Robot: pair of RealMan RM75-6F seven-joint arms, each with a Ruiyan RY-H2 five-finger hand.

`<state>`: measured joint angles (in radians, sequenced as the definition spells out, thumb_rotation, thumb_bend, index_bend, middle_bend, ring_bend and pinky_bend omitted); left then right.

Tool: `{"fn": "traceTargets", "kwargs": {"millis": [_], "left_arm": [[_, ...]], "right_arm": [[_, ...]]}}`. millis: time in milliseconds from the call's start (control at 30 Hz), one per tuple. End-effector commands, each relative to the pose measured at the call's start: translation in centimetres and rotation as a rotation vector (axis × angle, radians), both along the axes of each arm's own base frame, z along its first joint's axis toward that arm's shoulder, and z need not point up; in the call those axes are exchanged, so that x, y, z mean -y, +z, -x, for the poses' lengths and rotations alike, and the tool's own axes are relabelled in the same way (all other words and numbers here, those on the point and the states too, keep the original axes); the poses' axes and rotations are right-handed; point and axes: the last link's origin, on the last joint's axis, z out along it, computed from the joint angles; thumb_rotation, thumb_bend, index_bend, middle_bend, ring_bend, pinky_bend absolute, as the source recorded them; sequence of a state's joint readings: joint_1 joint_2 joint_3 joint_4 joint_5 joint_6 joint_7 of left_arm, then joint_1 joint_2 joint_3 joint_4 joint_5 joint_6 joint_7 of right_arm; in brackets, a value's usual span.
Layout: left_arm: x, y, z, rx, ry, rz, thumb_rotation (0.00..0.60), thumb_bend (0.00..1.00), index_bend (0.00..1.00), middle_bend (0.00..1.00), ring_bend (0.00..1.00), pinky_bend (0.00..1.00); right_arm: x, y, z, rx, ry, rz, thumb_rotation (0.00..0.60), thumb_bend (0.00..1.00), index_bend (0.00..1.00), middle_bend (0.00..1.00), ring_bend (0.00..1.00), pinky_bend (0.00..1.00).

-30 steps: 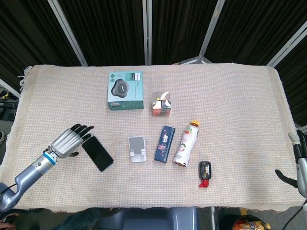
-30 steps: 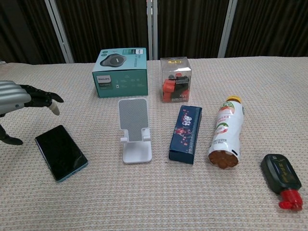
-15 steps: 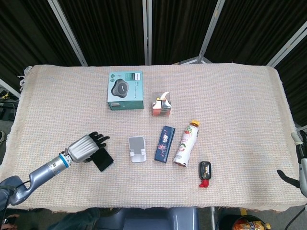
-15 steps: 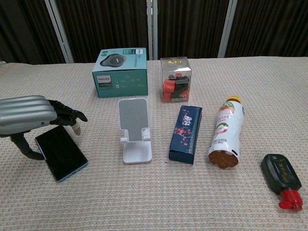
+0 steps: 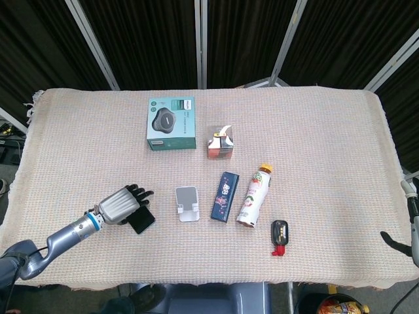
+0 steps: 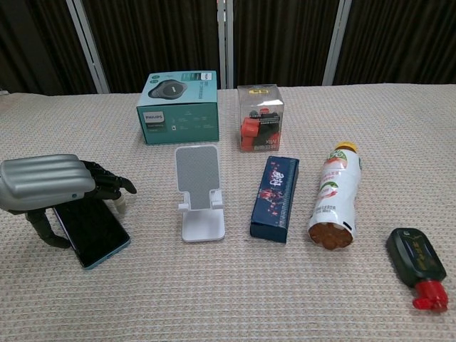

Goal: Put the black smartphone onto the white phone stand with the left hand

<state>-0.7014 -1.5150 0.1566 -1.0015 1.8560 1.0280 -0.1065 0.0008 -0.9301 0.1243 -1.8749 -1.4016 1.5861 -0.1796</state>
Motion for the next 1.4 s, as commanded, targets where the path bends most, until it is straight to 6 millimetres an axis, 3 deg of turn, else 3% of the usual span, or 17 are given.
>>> {"fn": "traceTargets", "kwargs": {"millis": [33, 133, 267, 333, 667, 833, 967, 1067, 1200, 1400], "left_arm": [[-0.1, -0.2, 0.0, -0.004, 0.002, 0.004, 0.6, 0.0, 0.31, 0.13, 0.21, 0.25], [0.0, -0.3, -0.2, 0.008, 0.0, 0.006, 0.6, 0.0, 0.38, 0.21, 0.28, 0.31], [0.0, -0.1, -0.3, 0.021, 0.001, 0.003, 0.6, 0.0, 0.57, 0.38, 0.43, 0.43], [-0.1, 0.1, -0.3, 0.026, -0.007, -0.008, 0.6, 0.0, 0.61, 0.41, 0.45, 0.45], [-1.0, 3.6, -1.6, 0.088, -0.088, -0.136, 0.6, 0.0, 0.61, 0.42, 0.46, 0.45], [-1.4, 5.8, -4.8, 0.074, -0.298, -0.251, 0.6, 0.0, 0.62, 0.42, 0.46, 0.45], [-1.3, 7.1, -9.6, -0.009, -0.611, -0.373, 0.6, 0.0, 0.64, 0.42, 0.46, 0.45], [-1.0, 6.8, -12.5, -0.099, -0.807, -0.403, 0.6, 0.0, 0.66, 0.43, 0.46, 0.45], [-0.8, 5.7, -14.9, -0.192, -0.935, -0.419, 0.6, 0.0, 0.67, 0.43, 0.46, 0.45], [-0.5, 4.4, -16.5, -0.259, -0.994, -0.419, 0.6, 0.0, 0.66, 0.43, 0.46, 0.44]], "right_arm": [[0.0, 0.0, 0.0, -0.001, -0.002, 0.0, 0.6, 0.0, 0.0, 0.0, 0.0, 0.0], [0.0, 0.0, 0.1, -0.001, -0.002, 0.0, 0.6, 0.0, 0.0, 0.0, 0.0, 0.0], [0.0, 0.0, 0.1, 0.002, -0.003, 0.001, 0.6, 0.0, 0.0, 0.0, 0.0, 0.0], [0.0, 0.1, 0.1, 0.003, -0.003, 0.0, 0.6, 0.0, 0.0, 0.0, 0.0, 0.0], [-0.2, 0.1, -0.2, 0.015, 0.008, -0.004, 0.6, 0.0, 0.0, 0.0, 0.0, 0.0], [-0.3, 0.3, -0.3, 0.024, 0.013, -0.001, 0.6, 0.0, 0.0, 0.0, 0.0, 0.0], [-0.3, 0.5, -0.4, 0.033, 0.021, 0.003, 0.6, 0.0, 0.0, 0.0, 0.0, 0.0], [-0.4, 0.7, -0.3, 0.042, 0.025, 0.008, 0.6, 0.0, 0.0, 0.0, 0.0, 0.0], [-0.5, 0.9, -0.2, 0.054, 0.023, 0.007, 0.6, 0.0, 0.0, 0.0, 0.0, 0.0], [-0.6, 1.2, -0.1, 0.063, 0.025, 0.009, 0.6, 0.0, 0.0, 0.0, 0.0, 0.0]]}}
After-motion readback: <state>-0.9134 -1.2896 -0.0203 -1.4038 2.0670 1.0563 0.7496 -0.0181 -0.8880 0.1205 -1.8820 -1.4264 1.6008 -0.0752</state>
